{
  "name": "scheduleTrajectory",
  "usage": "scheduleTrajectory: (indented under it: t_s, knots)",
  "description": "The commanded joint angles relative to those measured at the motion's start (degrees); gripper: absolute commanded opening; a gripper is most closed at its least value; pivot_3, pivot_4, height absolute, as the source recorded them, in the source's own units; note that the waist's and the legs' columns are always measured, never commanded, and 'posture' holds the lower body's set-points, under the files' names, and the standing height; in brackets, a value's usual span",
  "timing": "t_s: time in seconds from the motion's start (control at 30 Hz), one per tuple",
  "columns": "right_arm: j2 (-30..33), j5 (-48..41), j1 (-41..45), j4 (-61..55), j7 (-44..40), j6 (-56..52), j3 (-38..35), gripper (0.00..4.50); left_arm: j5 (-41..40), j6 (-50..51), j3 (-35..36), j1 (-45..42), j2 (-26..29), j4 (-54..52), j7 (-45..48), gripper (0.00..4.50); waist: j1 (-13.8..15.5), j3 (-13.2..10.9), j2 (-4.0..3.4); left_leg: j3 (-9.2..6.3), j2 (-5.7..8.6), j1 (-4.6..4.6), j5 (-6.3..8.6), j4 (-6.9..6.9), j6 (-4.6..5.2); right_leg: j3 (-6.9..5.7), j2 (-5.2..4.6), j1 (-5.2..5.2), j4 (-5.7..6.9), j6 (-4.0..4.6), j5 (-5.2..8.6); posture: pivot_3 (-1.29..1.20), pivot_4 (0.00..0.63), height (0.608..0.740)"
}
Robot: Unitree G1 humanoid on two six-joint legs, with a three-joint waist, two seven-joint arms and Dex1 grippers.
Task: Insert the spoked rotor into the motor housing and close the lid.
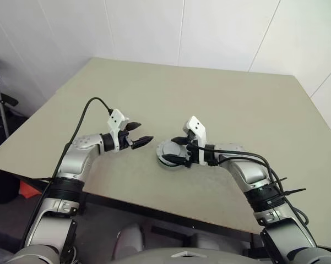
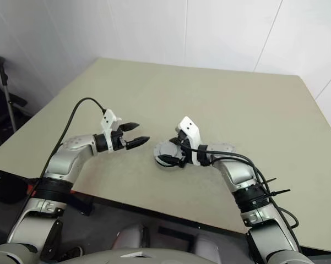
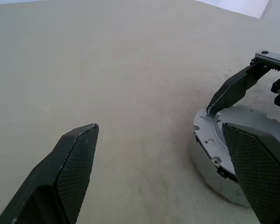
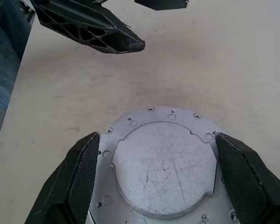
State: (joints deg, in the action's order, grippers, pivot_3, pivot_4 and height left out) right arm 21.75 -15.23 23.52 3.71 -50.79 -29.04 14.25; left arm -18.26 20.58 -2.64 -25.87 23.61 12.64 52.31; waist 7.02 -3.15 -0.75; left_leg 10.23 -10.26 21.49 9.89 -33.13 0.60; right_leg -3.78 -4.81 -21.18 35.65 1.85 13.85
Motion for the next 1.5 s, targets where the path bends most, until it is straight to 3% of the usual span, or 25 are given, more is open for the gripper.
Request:
scheduleTrajectory:
  t_s: [0.03, 0.27, 0.83, 1.1, 1.5]
  knots:
    - [-0.84, 0.83, 0.59, 0.04, 0.54, 1.42, 0.26, 4.07, -0.42, 0.04, 0.91, -0.36, 0.97, -1.89, 0.22, 4.5, -0.01, 0.0, 0.0, 0.0, 0.0, 0.0, 0.0, 0.0, 0.0, 0.0, 0.0, 0.0, 0.0, 0.0, 0.0, 0.0, 0.0, 0.74]
    - [-0.73, 1.45, 0.11, -0.84, 0.0, 2.5, -0.12, 1.83, -0.36, -0.03, 1.58, -0.39, 2.79, -0.78, 0.6, 4.5, -0.01, 0.0, 0.0, 0.0, 0.0, 0.0, 0.0, 0.0, -0.01, 0.0, 0.0, 0.0, -0.01, 0.0, 0.0, 0.0, 0.0, 0.74]
    - [0.95, -1.06, 1.33, -2.77, -2.17, 2.97, -3.77, 1.8, 0.0, -0.71, 0.59, 0.13, 1.54, -0.6, 0.07, 4.5, -0.01, 0.0, 0.0, 0.0, 0.0, 0.01, 0.0, 0.01, 0.0, 0.0, 0.0, -0.01, -0.01, 0.0, 0.0, 0.0, 0.0, 0.74]
    - [1.02, 1.09, 0.69, -2.56, -1.37, 4.28, -2.26, 4.4, 0.24, -0.68, 0.59, -0.06, 1.45, -0.56, 0.22, 4.5, -0.02, 0.0, 0.01, 0.0, 0.0, 0.01, 0.01, 0.01, 0.01, 0.0, 0.0, -0.02, -0.01, 0.0, 0.0, 0.0, 0.0, 0.74]
    - [1.89, 1.72, -1.94, -5.73, -1.75, 3.23, -0.41, 4.4, 0.47, -0.52, 0.65, -0.12, 1.92, -0.57, 0.42, 4.5, -0.02, -0.01, 0.01, 0.0, 0.0, 0.02, 0.03, 0.02, 0.05, 0.0, 0.0, -0.02, -0.03, 0.0, 0.0, 0.0, 0.0, 0.74]
